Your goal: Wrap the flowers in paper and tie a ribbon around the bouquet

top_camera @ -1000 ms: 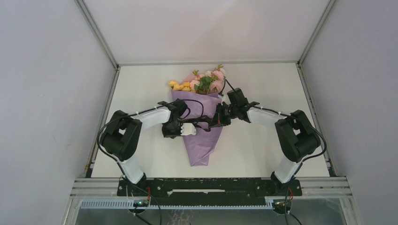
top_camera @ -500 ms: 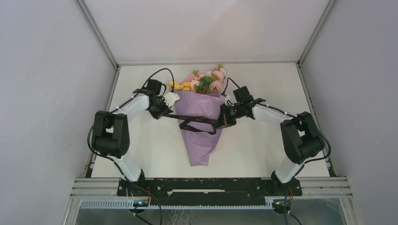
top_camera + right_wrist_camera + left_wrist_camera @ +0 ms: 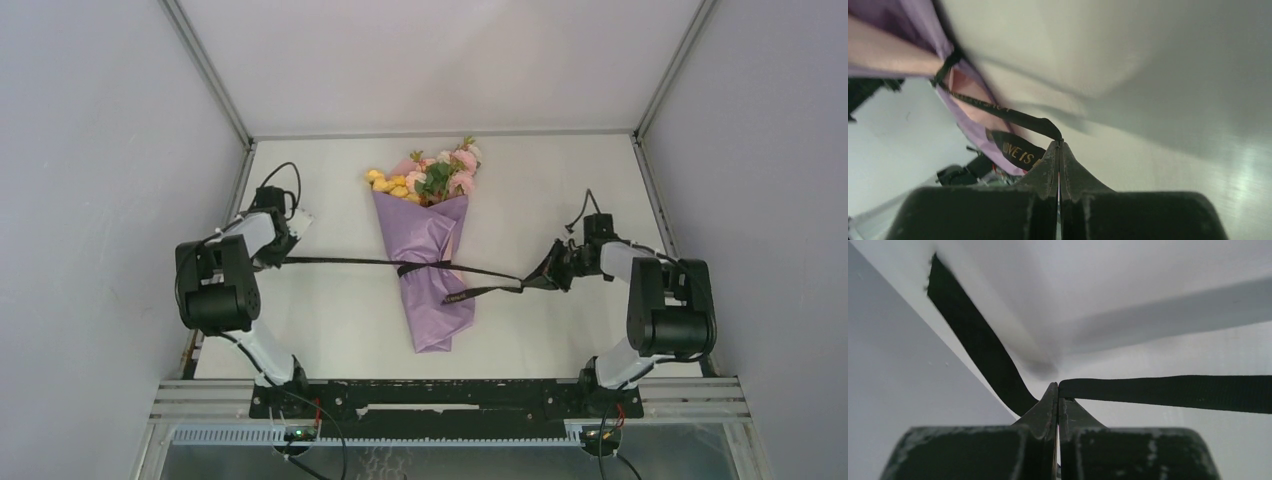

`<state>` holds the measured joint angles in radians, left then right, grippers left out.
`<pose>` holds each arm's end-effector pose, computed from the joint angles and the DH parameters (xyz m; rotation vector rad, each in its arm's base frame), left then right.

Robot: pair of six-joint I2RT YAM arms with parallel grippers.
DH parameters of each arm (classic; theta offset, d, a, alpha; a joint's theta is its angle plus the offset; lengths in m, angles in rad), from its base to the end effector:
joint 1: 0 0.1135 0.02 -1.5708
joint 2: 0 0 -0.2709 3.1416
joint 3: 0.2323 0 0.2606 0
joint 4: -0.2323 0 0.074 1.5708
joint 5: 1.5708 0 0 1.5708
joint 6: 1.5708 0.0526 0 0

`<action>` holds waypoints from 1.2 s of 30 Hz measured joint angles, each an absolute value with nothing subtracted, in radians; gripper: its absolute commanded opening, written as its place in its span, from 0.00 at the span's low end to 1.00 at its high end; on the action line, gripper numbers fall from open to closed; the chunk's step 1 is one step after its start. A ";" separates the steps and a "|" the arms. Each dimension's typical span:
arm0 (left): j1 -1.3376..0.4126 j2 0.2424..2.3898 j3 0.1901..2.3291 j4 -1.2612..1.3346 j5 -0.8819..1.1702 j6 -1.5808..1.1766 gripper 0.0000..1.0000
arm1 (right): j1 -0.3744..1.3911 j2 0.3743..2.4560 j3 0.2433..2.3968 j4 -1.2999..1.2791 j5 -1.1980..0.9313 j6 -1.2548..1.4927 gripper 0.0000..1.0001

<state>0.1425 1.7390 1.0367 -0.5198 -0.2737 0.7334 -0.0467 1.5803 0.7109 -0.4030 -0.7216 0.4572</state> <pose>0.3348 0.0624 0.1454 0.7735 2.7816 0.5756 0.2667 0.0223 0.1209 0.5427 2.7435 1.1170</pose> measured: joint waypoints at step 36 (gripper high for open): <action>-0.007 1.566 1.076 -0.680 -0.048 0.678 0.00 | 0.624 1.280 0.980 -0.739 -0.418 -1.050 0.67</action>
